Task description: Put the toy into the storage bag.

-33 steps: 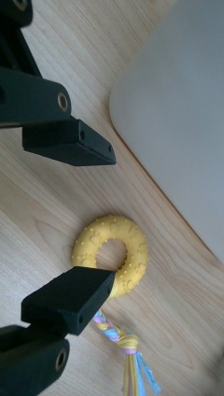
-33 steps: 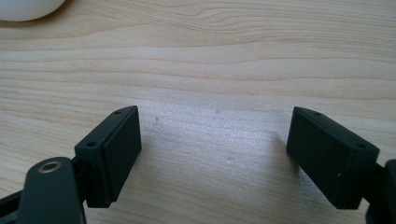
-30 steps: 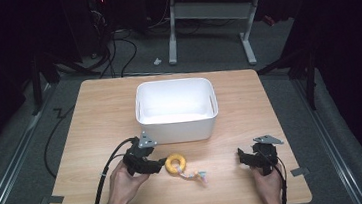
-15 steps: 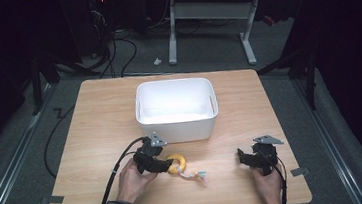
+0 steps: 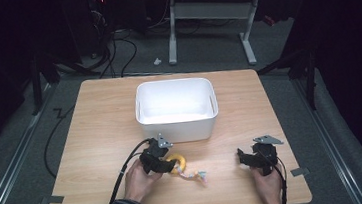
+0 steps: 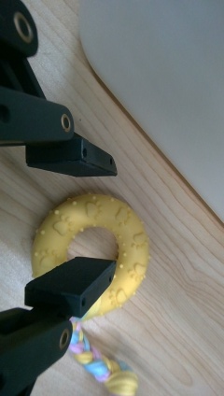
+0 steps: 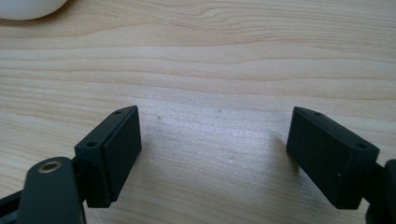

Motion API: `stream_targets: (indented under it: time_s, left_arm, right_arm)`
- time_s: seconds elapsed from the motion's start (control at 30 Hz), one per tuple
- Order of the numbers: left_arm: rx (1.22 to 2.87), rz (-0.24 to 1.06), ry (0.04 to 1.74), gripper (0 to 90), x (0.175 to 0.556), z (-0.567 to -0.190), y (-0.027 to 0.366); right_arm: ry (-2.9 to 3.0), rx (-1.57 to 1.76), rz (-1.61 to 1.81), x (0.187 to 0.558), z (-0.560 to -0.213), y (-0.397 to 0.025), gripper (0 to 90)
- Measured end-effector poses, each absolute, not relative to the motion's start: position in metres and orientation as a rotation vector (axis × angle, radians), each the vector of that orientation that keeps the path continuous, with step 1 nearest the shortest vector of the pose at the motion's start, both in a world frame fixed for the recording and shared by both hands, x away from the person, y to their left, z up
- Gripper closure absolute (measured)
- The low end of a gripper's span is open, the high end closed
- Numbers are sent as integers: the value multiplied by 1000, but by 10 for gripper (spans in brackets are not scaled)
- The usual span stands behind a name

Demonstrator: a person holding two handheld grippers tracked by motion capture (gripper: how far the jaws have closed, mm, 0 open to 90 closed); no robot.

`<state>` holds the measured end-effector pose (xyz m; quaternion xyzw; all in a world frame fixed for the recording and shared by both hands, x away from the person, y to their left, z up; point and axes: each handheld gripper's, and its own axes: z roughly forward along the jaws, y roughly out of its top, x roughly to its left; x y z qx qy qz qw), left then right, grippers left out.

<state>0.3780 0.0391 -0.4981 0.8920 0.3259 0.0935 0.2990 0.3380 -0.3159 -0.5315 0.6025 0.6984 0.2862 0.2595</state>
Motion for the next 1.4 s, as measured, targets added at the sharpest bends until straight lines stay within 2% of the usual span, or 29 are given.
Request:
stream_targets:
  time_s: [1.4]
  left_arm:
    - [2437, 259, 854, 667, 381, -505, 31]
  right_arm:
    - [1903, 1626, 776, 337, -531, -315, 181]
